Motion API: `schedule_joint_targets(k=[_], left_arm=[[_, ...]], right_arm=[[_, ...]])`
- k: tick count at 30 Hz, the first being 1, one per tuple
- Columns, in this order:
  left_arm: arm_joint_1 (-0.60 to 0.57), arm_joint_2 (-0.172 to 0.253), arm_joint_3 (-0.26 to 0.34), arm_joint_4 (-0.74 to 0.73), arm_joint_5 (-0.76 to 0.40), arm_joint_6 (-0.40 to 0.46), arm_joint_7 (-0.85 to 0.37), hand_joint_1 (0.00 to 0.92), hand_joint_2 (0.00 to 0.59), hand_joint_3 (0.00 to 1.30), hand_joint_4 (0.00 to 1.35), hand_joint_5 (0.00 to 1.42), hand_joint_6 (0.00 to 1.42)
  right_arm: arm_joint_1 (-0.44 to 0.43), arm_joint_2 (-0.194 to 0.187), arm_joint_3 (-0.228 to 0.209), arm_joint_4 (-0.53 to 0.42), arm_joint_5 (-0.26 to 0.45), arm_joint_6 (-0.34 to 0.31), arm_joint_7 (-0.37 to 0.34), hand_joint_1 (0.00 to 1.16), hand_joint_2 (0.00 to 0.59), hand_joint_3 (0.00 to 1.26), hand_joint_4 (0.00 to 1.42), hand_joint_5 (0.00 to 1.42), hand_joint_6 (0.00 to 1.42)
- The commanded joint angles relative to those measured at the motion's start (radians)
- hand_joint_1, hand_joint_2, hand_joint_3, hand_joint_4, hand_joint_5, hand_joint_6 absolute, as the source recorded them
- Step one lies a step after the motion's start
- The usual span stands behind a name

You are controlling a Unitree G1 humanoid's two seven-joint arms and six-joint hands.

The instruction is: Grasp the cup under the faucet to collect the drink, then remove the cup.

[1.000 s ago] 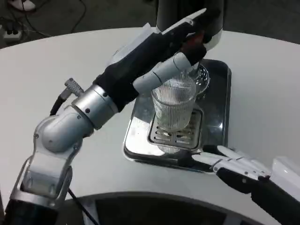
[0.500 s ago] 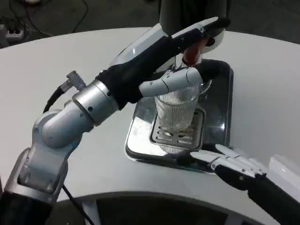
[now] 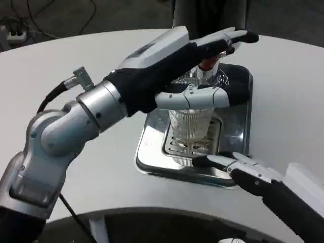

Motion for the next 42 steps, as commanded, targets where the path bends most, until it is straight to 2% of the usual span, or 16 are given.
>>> schedule_joint_targets(k=[1,5,9,12,14,22,26,34,42], left_arm=[[0.032,0.017,-0.029,-0.055,-0.015,0.020,-0.061,0.000,0.100,0.15,0.06,0.15,0.06],[0.045,0.023,-0.026,-0.072,-0.020,0.032,-0.070,0.000,0.089,0.14,0.05,0.15,0.06],[0.055,0.028,-0.026,-0.074,-0.021,0.030,-0.068,0.000,0.087,0.14,0.05,0.15,0.06],[0.063,0.032,-0.024,-0.070,-0.021,0.025,-0.061,0.000,0.084,0.14,0.05,0.15,0.06],[0.068,0.034,-0.019,-0.068,-0.024,0.023,-0.056,0.000,0.081,0.14,0.05,0.15,0.06],[0.075,0.038,-0.011,-0.058,-0.024,0.017,-0.044,0.000,0.078,0.13,0.05,0.15,0.06],[0.079,0.036,-0.011,-0.058,-0.022,0.015,-0.040,0.000,0.075,0.13,0.05,0.15,0.06],[0.087,0.036,-0.015,-0.056,-0.011,0.010,-0.025,0.000,0.073,0.13,0.06,0.15,0.06],[0.096,0.035,-0.014,-0.065,0.006,0.017,-0.004,0.000,0.067,0.15,0.08,0.16,0.06]], right_arm=[[-0.021,0.011,0.036,-0.014,-0.038,0.048,-0.002,0.59,0.395,0.18,0.18,0.09,0.02],[-0.039,0.014,0.067,-0.009,-0.079,0.087,-0.010,0.62,0.380,0.20,0.20,0.12,0.05],[-0.047,0.028,0.094,0.006,-0.116,0.093,-0.033,0.67,0.329,0.21,0.21,0.14,0.07],[-0.065,0.057,0.129,0.056,-0.133,0.107,-0.060,0.70,0.267,0.19,0.22,0.16,0.13],[-0.078,0.082,0.145,0.096,-0.129,0.113,-0.085,0.73,0.242,0.18,0.22,0.17,0.15],[-0.119,0.176,0.169,0.247,-0.085,0.090,-0.193,0.76,0.214,0.16,0.19,0.17,0.18],[-0.150,0.192,0.168,0.324,-0.050,0.074,-0.223,0.77,0.202,0.15,0.19,0.17,0.20],[-0.263,0.248,0.164,0.530,0.027,0.013,-0.314,0.77,0.188,0.13,0.19,0.17,0.22],[-0.345,0.333,0.199,0.638,0.021,-0.041,-0.435,0.82,0.163,0.12,0.17,0.16,0.25]])
